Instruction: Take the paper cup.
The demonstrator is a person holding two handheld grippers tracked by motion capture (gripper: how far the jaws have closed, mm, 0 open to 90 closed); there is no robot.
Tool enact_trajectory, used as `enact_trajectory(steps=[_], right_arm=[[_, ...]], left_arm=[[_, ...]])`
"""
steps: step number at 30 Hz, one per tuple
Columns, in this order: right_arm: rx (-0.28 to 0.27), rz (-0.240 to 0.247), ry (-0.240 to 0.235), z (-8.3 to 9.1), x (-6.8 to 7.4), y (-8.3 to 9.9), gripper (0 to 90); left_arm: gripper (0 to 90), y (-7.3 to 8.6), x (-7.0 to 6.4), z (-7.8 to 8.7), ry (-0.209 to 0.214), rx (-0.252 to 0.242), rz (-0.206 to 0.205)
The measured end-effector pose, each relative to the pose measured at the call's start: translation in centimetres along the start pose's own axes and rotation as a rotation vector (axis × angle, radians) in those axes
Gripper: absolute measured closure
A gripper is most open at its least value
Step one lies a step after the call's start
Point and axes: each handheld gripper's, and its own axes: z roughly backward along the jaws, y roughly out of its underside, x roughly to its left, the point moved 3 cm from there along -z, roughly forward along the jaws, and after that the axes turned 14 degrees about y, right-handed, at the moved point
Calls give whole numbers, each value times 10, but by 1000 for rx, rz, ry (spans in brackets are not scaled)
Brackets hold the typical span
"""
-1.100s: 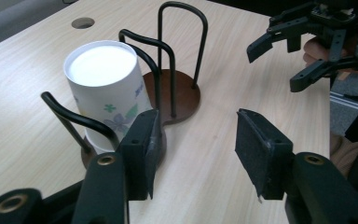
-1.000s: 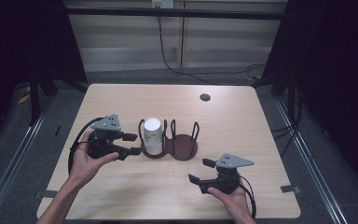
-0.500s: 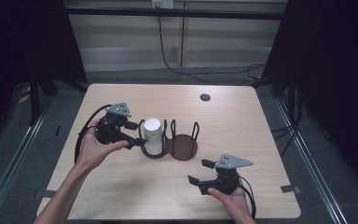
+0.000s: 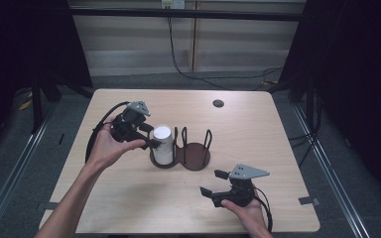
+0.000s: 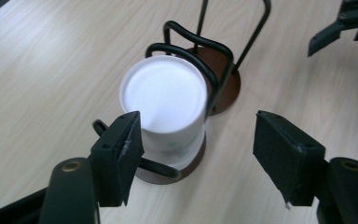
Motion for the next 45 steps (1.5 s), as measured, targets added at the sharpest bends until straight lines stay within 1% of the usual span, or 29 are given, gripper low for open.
enact_trajectory(steps=[1, 5, 6, 7, 9, 10, 11, 12, 13, 18, 19, 20, 22, 23, 24, 25, 26, 27, 31, 33, 35, 36, 37, 38, 39, 40, 42, 43, 45], right_arm=[[-1, 0, -2, 0, 0, 0, 175], [-6, 1, -4, 1, 1, 0, 174], [-6, 0, -4, 1, 1, 0, 174], [-6, 2, -4, 1, 1, 0, 174], [-7, 3, -7, 1, 1, 0, 173], [-6, 4, -8, 1, 1, 0, 173], [-4, 11, -9, 1, 1, 0, 173], [-4, 11, -9, 1, 1, 0, 173], [-7, 14, -12, 1, 2, 0, 179], [-3, 11, -18, -1, 2, 0, 179], [-1, 16, -17, -1, 3, 0, 178], [-1, 16, -17, -1, 3, 0, 178], [-3, 18, -20, 0, 4, 0, 177], [-4, 16, -21, 0, 4, 0, 175], [-4, 16, -21, 0, 4, 0, 175], [-3, 19, -18, 0, 3, 1, 175], [-3, 19, -18, 0, 3, 1, 175], [3, 14, -17, -1, 2, 1, 175], [3, 17, -20, -1, 3, 1, 175], [1, 19, -20, 0, 3, 1, 175], [1, 21, -18, 0, 3, 1, 175], [4, 20, -16, 0, 3, 1, 175], [3, 16, -18, 0, 3, 1, 175], [3, 16, -18, 0, 3, 1, 175], [6, 18, -17, -1, 2, 2, 175], [6, 18, -17, -1, 2, 2, 175], [7, 20, -18, -2, 3, 2, 176], [9, 19, -18, -2, 3, 2, 176], [11, 13, -19, -2, 3, 2, 176]], left_arm=[[331, -4, 2, 0, 21, 14, 0], [322, -10, 4, -3, 17, 36, 0], [309, -12, 4, -5, 15, 36, 15], [304, -14, 8, -7, 11, 59, 10], [293, -15, 9, -7, 5, 63, 14], [281, -16, 11, -8, 10, 74, 13], [263, -17, 13, -10, 8, 74, 32], [239, -17, 13, -10, 8, 74, 32], [237, -19, 14, -10, 2, 92, 39], [259, -23, 12, -13, -15, 120, 39], [258, -26, 11, -17, -27, 141, 39], [260, -26, 11, -17, -27, 141, 39], [266, -28, 13, -20, -32, 171, 31], [277, -30, 13, -22, -50, 173, 35], [296, -30, 13, -22, -50, 173, 35], [303, -30, 14, -24, -57, 186, 41], [303, -31, 16, -24, -49, 213, 33], [294, -33, 17, -26, -57, 240, 43], [292, -37, 18, -27, -61, 243, 36], [284, -40, 18, -28, -58, 263, 37], [290, -41, 18, -29, -60, 266, 31], [291, -41, 17, -30, -64, 277, 35], [281, -42, 19, -31, -56, 291, 40], [277, -42, 19, -31, -56, 291, 40], [273, -42, 20, -33, -47, 300, 53], [288, -42, 20, -33, -47, 300, 53], [289, -42, 20, -36, -38, 322, 57], [292, -43, 20, -37, -37, 322, 66], [292, -44, 20, -38, -34, 324, 60]])
